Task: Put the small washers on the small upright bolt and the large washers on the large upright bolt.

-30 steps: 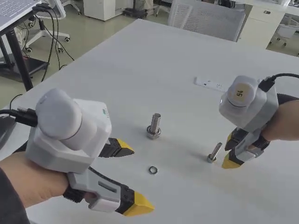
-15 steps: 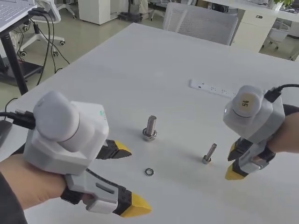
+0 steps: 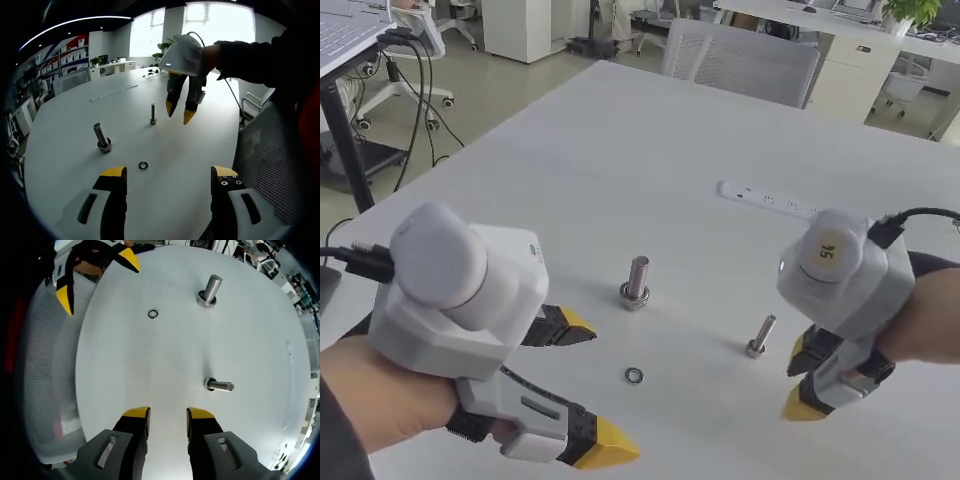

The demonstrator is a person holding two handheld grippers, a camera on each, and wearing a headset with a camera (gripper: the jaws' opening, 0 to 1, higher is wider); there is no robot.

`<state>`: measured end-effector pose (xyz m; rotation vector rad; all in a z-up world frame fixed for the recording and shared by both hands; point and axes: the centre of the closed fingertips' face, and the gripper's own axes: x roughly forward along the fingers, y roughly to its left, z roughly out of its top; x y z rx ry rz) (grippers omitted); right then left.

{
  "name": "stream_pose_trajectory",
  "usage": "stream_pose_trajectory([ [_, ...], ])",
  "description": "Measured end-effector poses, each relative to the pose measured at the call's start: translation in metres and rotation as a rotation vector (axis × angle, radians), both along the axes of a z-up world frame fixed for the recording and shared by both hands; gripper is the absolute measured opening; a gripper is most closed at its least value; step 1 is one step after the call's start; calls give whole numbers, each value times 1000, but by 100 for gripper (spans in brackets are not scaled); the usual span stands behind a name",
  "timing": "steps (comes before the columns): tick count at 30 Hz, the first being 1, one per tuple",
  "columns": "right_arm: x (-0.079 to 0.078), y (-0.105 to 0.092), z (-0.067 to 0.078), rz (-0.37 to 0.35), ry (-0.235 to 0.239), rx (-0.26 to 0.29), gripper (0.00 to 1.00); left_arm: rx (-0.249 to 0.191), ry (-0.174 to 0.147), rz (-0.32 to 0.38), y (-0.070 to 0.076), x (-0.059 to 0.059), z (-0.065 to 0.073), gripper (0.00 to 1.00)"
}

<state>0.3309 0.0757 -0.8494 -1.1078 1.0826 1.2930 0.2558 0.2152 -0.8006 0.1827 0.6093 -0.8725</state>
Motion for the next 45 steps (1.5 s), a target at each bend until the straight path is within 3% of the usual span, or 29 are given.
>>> stream_pose_trajectory([
  [11,-13,28,3,85,4,8,31,2,-4,3,0,3,1,67],
  [23,-19,72,7,166,-9,34,31,3,-7,7,0,3,-1,67],
  [45,-27,133,-13,275,3,54,29,5,-8,10,1,-1,-4,67],
])
